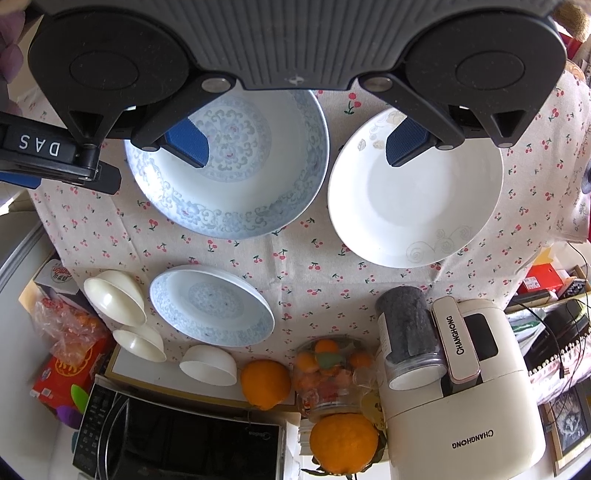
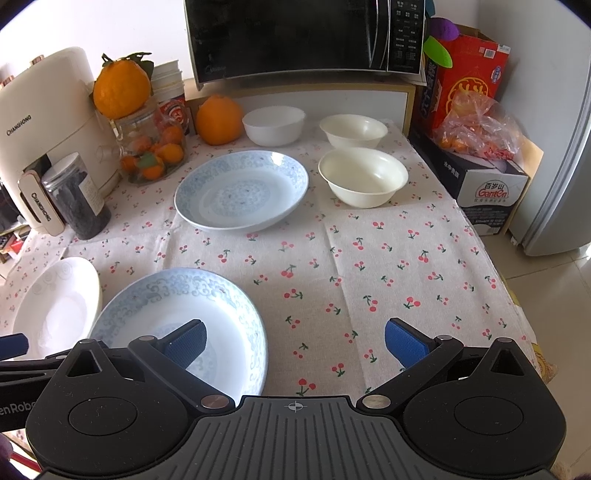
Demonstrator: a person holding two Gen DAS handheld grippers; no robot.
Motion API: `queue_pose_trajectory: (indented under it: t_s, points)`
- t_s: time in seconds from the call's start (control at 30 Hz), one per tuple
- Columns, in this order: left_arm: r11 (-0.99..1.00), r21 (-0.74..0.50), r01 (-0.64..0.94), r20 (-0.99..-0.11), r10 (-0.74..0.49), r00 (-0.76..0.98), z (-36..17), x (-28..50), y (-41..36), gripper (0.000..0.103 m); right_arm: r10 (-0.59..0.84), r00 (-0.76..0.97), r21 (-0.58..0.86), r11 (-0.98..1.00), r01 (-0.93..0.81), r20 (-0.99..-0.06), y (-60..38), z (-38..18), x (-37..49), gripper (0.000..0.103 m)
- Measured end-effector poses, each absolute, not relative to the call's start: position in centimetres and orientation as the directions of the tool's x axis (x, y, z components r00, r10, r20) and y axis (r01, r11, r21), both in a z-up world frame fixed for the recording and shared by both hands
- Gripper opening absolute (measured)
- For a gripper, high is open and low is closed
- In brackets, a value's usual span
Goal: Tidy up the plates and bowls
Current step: 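Move both grippers toward the rim of the nearer blue-patterned plate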
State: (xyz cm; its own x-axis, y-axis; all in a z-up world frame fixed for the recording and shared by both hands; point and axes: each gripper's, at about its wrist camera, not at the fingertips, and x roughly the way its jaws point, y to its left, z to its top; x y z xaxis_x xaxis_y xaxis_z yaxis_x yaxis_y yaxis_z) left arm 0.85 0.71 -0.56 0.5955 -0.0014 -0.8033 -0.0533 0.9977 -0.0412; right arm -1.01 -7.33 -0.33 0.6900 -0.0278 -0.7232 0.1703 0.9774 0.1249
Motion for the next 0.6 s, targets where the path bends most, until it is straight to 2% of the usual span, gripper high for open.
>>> queue_pose_trajectory:
  t_s: [0.2,0.6]
  points:
    - [0.996,-0.084,-0.041,-0.809,-0.044,0.586,0.5,2.2,1.1,0.102,0.014,0.684,0.161,0.975,0.151,-0.729,-8.2,1.3,0.2,0.103]
    - [0.996,-0.088,-0.014,-0.789,-0.062,0.611,2.2,5.0,1.2,0.101,0.094,0.678,0.211,0.973,0.092,-0.729,-9.6,4.4,4.4,0.103]
